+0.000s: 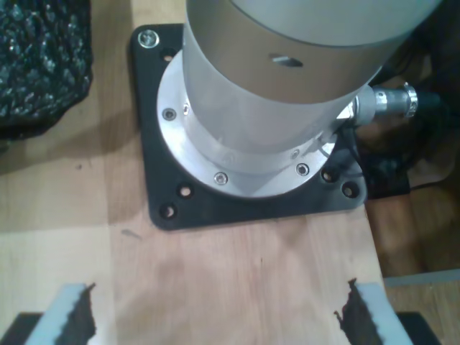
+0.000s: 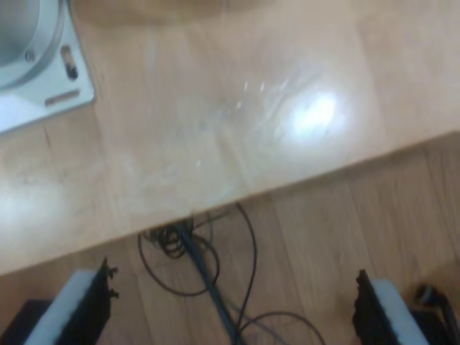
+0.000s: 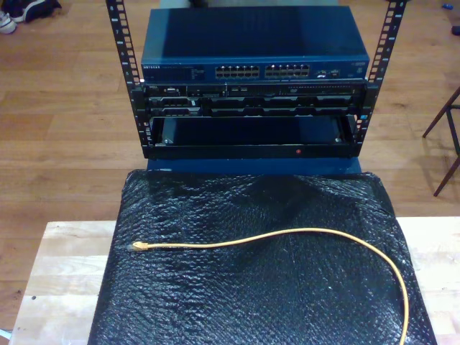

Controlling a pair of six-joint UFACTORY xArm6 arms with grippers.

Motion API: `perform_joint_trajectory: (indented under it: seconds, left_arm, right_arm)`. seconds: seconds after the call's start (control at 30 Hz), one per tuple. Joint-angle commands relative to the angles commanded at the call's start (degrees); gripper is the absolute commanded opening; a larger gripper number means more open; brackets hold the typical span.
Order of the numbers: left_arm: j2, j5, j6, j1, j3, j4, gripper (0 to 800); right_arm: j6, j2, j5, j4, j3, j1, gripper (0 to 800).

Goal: Grab the cable and plug it in

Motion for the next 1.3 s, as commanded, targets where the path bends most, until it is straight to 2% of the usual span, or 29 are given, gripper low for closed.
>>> perform_joint_trajectory:
  seconds: [0.23,0.63,0.83,1.2,1.3]
  left_arm:
    - [0.4,3.1,-2.3,-3.0,-2.7,-0.6,800]
    - [0.4,5.5,-9.7,-8.8,-3.6,-4.0,800]
    - [0.4,5.5,-12.0,-10.9,-4.1,-6.7,800]
    - [0.4,7.2,-15.1,-13.0,-4.4,-8.7,800]
    - [0.4,7.3,-15.5,-13.5,-4.4,-8.8,800]
  right_arm:
    - [3.3,0.1,7.6,5.1,-2.2,2.8,797]
    - [6.4,0.2,17.8,16.4,-5.5,4.3,796]
    - [9.3,0.4,18.5,18.5,-6.9,6.2,796]
    - [9.8,3.7,24.4,25.4,-9.0,7.6,796]
    - [9.8,3.7,24.6,25.7,-9.1,7.9,796]
